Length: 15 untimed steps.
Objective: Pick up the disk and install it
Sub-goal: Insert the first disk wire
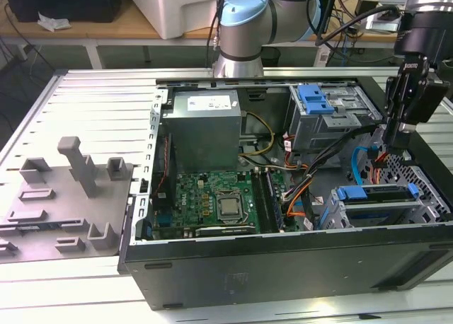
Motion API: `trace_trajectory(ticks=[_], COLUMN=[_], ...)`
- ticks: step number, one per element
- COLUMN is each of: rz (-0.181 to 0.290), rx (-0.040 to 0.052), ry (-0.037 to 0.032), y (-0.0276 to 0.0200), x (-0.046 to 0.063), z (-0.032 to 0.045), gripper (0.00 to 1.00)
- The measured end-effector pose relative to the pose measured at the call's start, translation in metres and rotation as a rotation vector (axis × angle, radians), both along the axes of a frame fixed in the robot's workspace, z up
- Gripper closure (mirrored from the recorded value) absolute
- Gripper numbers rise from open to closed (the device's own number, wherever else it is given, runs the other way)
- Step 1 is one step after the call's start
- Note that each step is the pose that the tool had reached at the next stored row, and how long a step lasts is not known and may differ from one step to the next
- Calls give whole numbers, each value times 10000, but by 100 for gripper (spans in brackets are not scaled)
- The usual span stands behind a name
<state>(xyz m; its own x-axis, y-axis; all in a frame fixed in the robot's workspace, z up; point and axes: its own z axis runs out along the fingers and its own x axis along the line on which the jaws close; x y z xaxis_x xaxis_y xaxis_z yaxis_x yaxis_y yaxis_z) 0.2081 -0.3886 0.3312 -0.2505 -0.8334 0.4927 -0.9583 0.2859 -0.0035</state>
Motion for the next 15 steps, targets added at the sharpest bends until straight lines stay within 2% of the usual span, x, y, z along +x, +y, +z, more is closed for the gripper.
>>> trace_trajectory(ticks=[4,6,7,8,15], rz=[-5,-7,-9,-13,-23], rx=[-4,-14,-16,-25,-36], ry=[0,1,1,1,2], y=[0,0,0,0,0], x=[0,0,0,0,-5], z=[-4,-9,-10,-13,-17], gripper=[63,76,76,84,84])
